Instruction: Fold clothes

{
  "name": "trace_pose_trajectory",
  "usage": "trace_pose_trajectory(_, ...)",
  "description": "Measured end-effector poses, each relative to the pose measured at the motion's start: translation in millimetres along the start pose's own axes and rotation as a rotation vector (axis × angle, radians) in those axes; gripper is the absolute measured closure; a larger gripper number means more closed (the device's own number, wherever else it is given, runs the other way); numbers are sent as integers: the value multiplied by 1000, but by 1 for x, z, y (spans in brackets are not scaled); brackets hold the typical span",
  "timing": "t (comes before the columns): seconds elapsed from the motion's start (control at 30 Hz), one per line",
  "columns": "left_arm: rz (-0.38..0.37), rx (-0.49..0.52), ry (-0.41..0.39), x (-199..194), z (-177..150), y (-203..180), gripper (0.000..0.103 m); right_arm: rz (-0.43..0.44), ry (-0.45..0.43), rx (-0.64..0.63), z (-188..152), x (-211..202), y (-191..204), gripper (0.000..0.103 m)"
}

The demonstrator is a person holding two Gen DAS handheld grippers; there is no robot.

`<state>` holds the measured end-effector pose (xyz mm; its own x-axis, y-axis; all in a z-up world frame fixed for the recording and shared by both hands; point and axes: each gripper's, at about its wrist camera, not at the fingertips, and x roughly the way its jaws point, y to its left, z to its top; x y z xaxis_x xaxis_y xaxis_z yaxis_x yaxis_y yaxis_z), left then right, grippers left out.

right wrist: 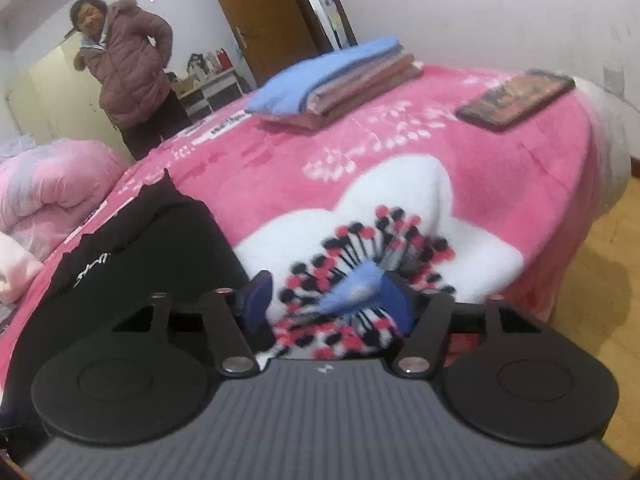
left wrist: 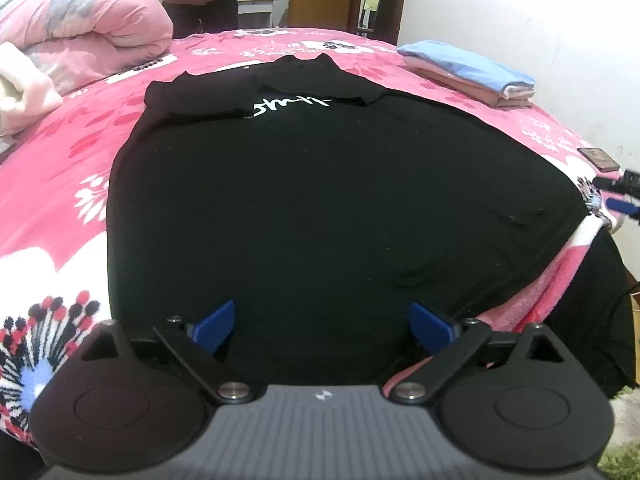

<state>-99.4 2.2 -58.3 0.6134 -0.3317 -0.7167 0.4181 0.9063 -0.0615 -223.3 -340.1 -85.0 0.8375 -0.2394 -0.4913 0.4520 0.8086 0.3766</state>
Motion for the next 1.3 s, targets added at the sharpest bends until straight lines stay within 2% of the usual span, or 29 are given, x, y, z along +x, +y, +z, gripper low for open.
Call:
trace_pose_trajectory(0.13, 13, 8, 2, 1, 0, -4, 4, 22, -35, -65, 9, 0, 23, 19)
trace_pose_trajectory(0.27, 27, 6, 10, 4, 1, -8, 2, 51, -44, -134, 15, 2, 49, 16)
trace_pose_trajectory(0.37, 36, -1, 19, 5, 3, -10, 1, 71, -30, -153, 12, 6, 68, 6)
trace_pose_trajectory(0.57, 50, -20, 33, 6, 5, -10, 0, 103, -32, -276, 0, 11, 116, 2)
trace_pose_trajectory(0.83, 66, -45, 51, 8, 8, -11, 0, 156, 0, -434, -25, 16, 161, 1)
trace_pose_trajectory(0.97, 87, -34, 62, 10, 9, -15, 0, 167, 43, -470, -34, 21, 172, 1)
trace_pose_trajectory(1.17, 105, -33, 72, 12, 11, -18, 0, 134, 121, -529, -50, 35, 178, 1)
trace_pose_trajectory(1.3, 105, -48, 78, 13, 12, -17, 0, 122, 122, -541, -55, 37, 178, 1)
